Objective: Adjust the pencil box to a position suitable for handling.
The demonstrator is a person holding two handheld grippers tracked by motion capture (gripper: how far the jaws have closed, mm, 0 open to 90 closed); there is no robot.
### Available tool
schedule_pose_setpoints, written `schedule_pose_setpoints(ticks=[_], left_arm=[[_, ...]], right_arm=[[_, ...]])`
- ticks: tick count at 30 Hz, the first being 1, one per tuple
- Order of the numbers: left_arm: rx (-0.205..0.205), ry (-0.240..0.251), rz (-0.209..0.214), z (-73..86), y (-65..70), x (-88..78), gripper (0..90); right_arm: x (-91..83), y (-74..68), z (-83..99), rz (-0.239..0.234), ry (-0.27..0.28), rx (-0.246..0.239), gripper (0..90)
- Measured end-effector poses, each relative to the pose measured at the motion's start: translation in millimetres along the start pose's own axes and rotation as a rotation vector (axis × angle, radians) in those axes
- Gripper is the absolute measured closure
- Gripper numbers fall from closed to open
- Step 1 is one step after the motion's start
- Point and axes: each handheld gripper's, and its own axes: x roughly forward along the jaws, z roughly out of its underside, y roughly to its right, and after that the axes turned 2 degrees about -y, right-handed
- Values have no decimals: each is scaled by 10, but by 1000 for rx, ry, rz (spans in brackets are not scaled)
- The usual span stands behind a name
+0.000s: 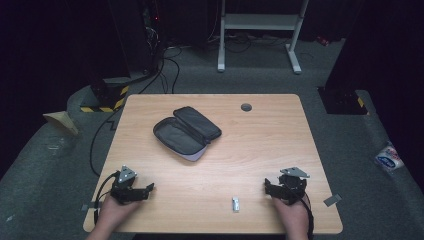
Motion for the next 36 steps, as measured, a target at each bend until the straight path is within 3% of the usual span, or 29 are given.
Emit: schedule_pose_setpoints(ticks=[7, 12, 21, 36], left_arm=[[18, -14, 24, -4, 1, -16, 136], [17, -27, 17, -19, 1, -31, 132], [-3, 40, 49, -139, 68, -62, 147], [53, 95, 112, -372, 284, -30, 155]], right_arm=[[5, 0, -6, -1, 0, -3, 92], [4, 0, -6, 0, 0, -2, 93], [4, 3, -6, -2, 3, -7, 98], [12, -2, -16, -4, 8, -11, 118]])
